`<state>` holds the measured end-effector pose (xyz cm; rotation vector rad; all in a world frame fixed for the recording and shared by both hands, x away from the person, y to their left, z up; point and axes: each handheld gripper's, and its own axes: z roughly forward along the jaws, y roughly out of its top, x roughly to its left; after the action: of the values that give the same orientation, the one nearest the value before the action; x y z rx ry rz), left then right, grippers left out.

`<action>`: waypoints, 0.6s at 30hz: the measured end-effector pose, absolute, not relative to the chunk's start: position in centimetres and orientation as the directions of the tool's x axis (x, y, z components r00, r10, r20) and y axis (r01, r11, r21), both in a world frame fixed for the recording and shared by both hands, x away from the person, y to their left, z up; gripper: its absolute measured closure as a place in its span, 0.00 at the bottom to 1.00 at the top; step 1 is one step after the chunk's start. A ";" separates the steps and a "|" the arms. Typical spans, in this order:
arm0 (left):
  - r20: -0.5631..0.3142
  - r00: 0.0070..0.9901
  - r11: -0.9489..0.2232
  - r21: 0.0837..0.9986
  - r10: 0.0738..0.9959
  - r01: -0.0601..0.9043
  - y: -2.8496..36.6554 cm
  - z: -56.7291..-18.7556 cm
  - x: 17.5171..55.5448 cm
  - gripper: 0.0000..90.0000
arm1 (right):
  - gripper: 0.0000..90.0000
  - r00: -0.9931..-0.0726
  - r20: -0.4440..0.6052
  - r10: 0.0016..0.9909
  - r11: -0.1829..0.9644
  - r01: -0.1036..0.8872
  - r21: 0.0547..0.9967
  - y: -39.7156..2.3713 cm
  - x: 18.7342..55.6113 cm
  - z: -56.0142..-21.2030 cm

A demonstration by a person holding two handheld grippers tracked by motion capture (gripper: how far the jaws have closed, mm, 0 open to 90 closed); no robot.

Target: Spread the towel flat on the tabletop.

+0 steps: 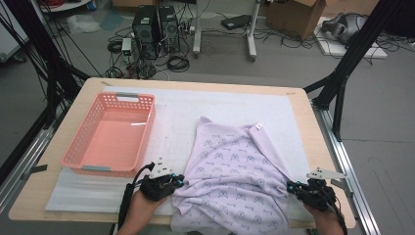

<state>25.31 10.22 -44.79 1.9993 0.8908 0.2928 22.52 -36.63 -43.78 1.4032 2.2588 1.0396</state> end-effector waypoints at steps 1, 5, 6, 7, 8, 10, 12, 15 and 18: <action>-0.139 0.707 -0.325 0.816 0.693 0.479 10.1 -44.7 25.7 0.79 | 0.86 -0.486 0.125 0.865 0.260 0.646 0.717 -36.5 22.7 -43.6; -0.203 0.675 -0.256 0.818 0.709 0.515 9.9 -44.4 28.9 0.56 | 0.71 -0.465 0.113 0.878 0.227 0.613 0.757 -35.9 23.8 -42.9; -0.216 0.660 -0.234 0.819 0.719 0.523 9.8 -44.4 29.7 0.53 | 0.71 -0.459 0.101 0.883 0.228 0.605 0.763 -35.6 24.1 -42.8; -0.210 0.642 -0.222 0.823 0.737 0.524 9.8 -44.4 30.4 0.53 | 0.70 -0.464 0.094 0.881 0.233 0.598 0.767 -35.4 24.6 -42.8; -0.193 0.631 -0.228 0.821 0.752 0.523 9.7 -44.4 31.1 0.52 | 0.68 -0.469 0.084 0.879 0.240 0.589 0.772 -35.1 25.0 -42.8; -0.186 0.615 -0.217 0.826 0.767 0.520 9.4 -44.6 32.1 0.51 | 0.65 -0.468 0.070 0.881 0.247 0.582 0.774 -34.5 26.0 -43.0; -0.176 0.597 -0.217 0.822 0.783 0.527 9.2 -44.8 32.9 0.51 | 0.61 -0.465 0.074 0.882 0.245 0.587 0.772 -34.0 27.0 -43.3; -0.185 0.583 -0.213 0.810 0.791 0.546 8.7 -45.0 33.8 0.49 | 0.60 -0.455 0.082 0.887 0.240 0.604 0.760 -33.3 28.4 -44.0; -0.184 0.604 -0.245 0.794 0.775 0.556 7.6 -45.1 34.1 0.49 | 0.64 -0.452 0.049 0.891 0.266 0.605 0.750 -32.7 29.1 -44.7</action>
<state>34.10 7.58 -45.12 1.9337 1.0605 0.3079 29.05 -32.72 -44.70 1.3589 2.1585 1.0160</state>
